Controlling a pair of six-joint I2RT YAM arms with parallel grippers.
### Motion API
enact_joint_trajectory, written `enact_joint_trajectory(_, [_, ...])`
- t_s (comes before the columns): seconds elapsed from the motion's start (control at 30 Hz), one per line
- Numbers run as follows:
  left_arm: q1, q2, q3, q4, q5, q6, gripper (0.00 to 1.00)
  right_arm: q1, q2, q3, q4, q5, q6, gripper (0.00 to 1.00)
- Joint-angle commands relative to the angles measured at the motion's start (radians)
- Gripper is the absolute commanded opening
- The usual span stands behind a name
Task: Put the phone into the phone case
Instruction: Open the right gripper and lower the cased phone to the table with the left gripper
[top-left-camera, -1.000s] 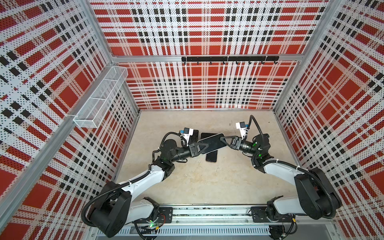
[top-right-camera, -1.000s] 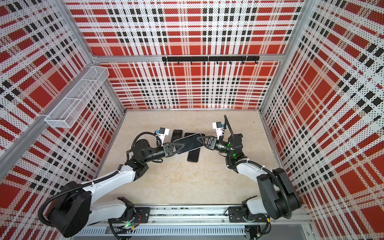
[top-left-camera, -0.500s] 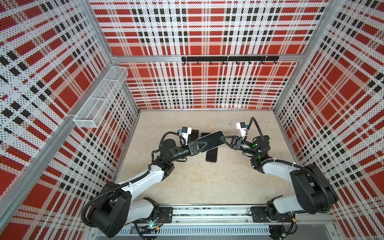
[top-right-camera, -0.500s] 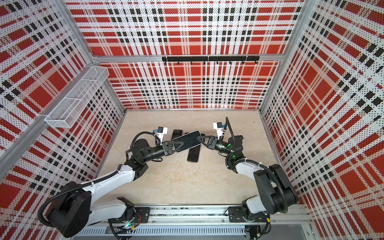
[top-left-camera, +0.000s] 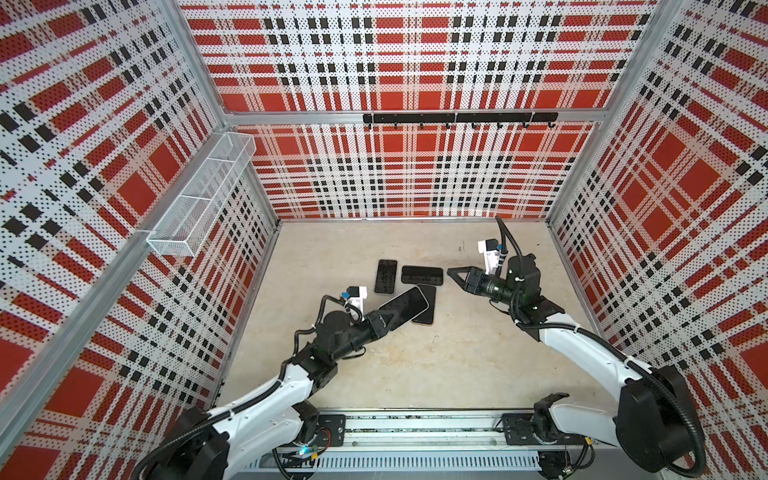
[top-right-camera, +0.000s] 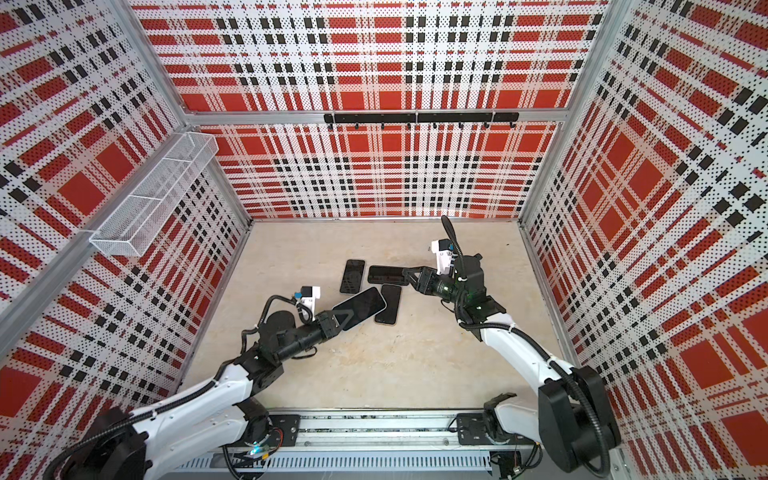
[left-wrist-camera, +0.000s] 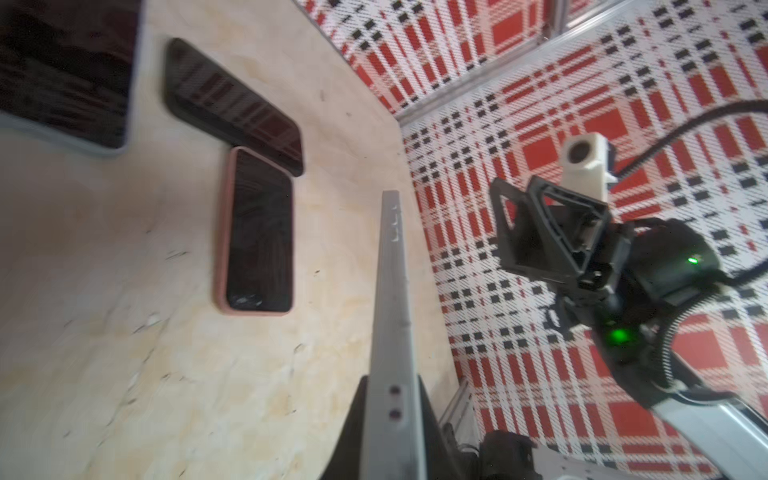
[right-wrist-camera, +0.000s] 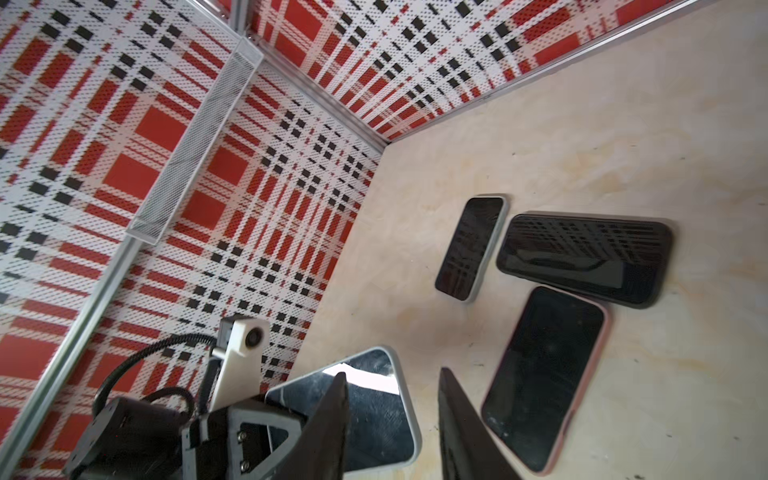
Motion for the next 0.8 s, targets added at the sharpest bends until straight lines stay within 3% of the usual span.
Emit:
enact_joint_trajectory(0.0, [-0.029, -0.073, -0.057, -0.071, -0.26, -0.108, 0.05, 0.002, 0.005, 0.01, -0.086, 0.064, -0.081, 0.37])
enact_joint_trajectory(0.17, [-0.038, -0.108, -0.103, -0.08, -0.362, -0.169, 0.06, 0.003, 0.005, -0.008, -0.069, 0.035, -0.08, 0.37])
enact_joint_trajectory(0.4, [-0.037, 0.002, -0.089, -0.041, -0.403, -0.222, 0.09, 0.002, -0.025, -0.044, -0.062, 0.038, -0.072, 0.37])
enact_joint_trajectory(0.63, [0.008, 0.201, -0.027, 0.057, -0.261, -0.216, 0.12, 0.002, -0.035, -0.057, -0.063, 0.053, -0.067, 0.37])
enact_joint_trajectory(0.77, [0.051, 0.299, -0.004, 0.099, -0.165, -0.212, 0.24, 0.002, -0.036, -0.055, -0.066, 0.059, -0.069, 0.37])
